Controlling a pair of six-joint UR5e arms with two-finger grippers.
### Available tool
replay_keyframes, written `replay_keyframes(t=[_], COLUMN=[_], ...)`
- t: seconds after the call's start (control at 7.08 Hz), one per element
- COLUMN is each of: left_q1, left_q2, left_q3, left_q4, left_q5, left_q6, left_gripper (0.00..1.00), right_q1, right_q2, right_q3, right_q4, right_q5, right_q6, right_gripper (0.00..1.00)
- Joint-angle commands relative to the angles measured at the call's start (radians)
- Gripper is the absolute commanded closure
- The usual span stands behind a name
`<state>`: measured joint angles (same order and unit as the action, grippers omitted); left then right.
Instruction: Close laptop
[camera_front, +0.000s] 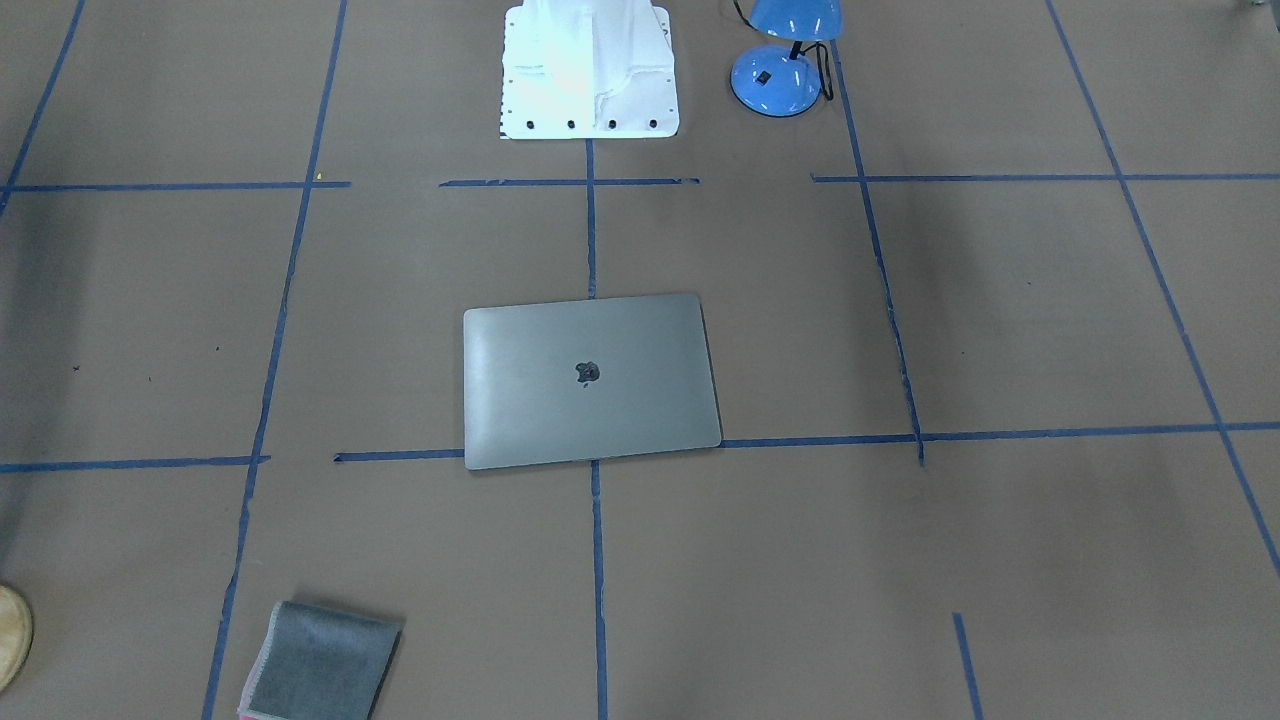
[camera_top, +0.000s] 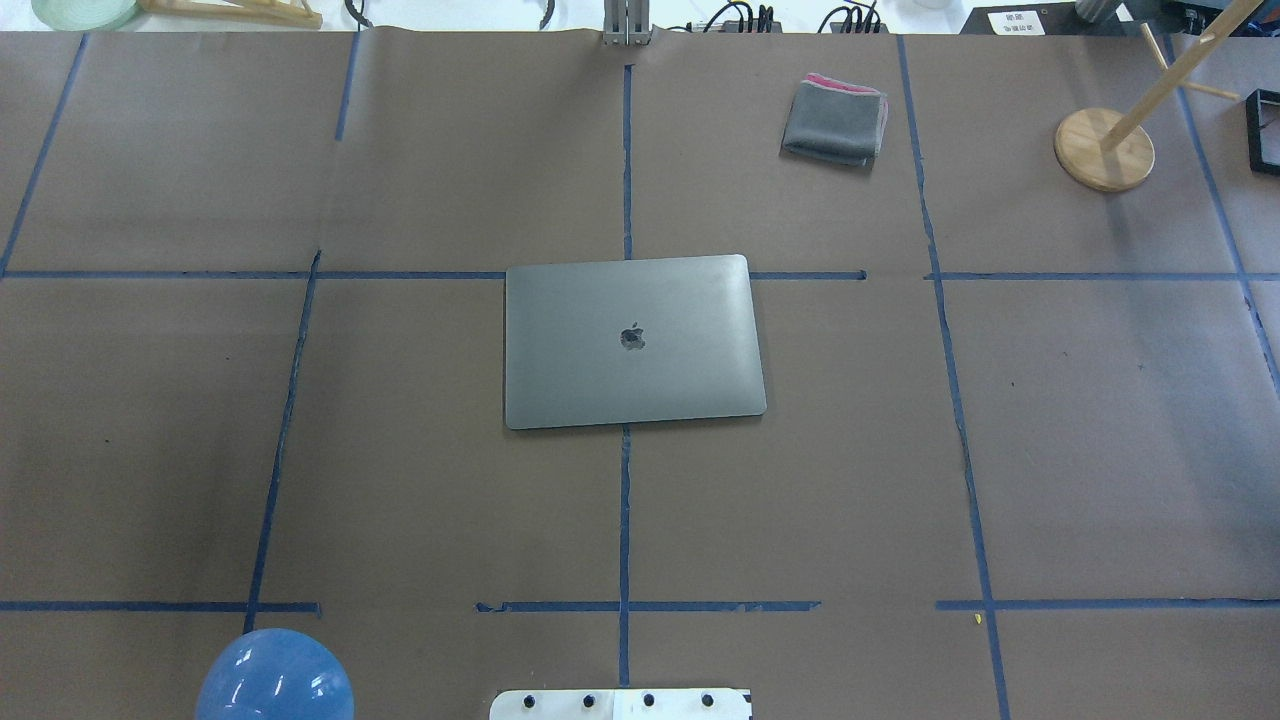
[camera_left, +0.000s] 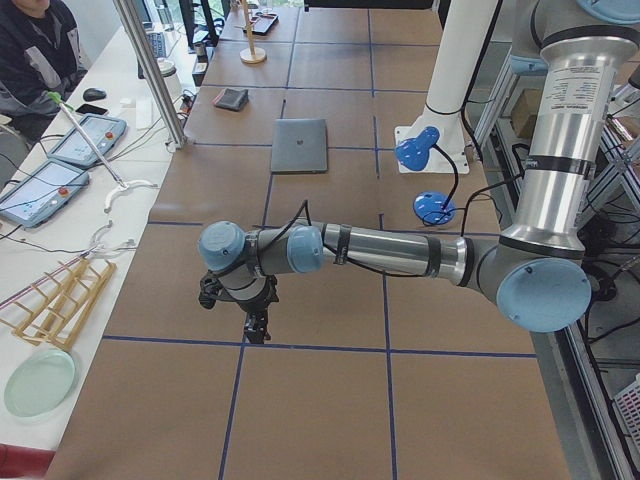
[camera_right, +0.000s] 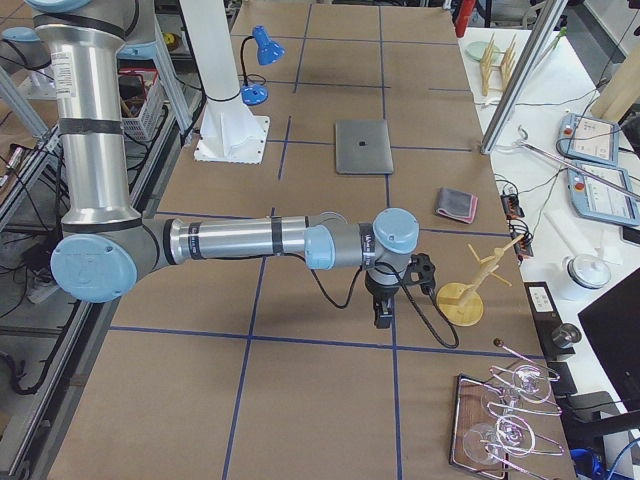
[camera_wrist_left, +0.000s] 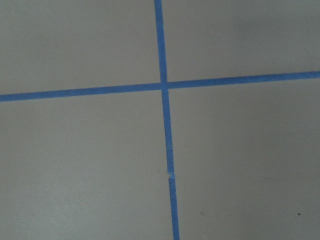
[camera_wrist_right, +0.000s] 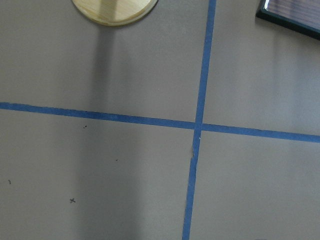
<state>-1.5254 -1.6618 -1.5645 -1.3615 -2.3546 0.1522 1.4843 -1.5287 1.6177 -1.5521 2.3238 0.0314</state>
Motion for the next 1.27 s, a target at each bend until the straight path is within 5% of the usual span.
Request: replay_keyframes(t=[0.0,1.13], left_q1=[0.001,0.002], left_q2=[0.037,0.039], left_q3=[-0.008,-0.038], left_q4=[-0.041,-0.042], left_q5=[0.023,0.024], left_q6=[-0.005,-0.002], left_gripper=[0.00,0.00], right_q1=[0.001,0.001], right_q2=[-0.005,-0.057], right_q3=[0.001,-0.010], right_q4=[0.016,0.110], right_q5=[-0.001,-0.001], right_q6=[0.001,0.001], right_gripper=[0.00,0.00])
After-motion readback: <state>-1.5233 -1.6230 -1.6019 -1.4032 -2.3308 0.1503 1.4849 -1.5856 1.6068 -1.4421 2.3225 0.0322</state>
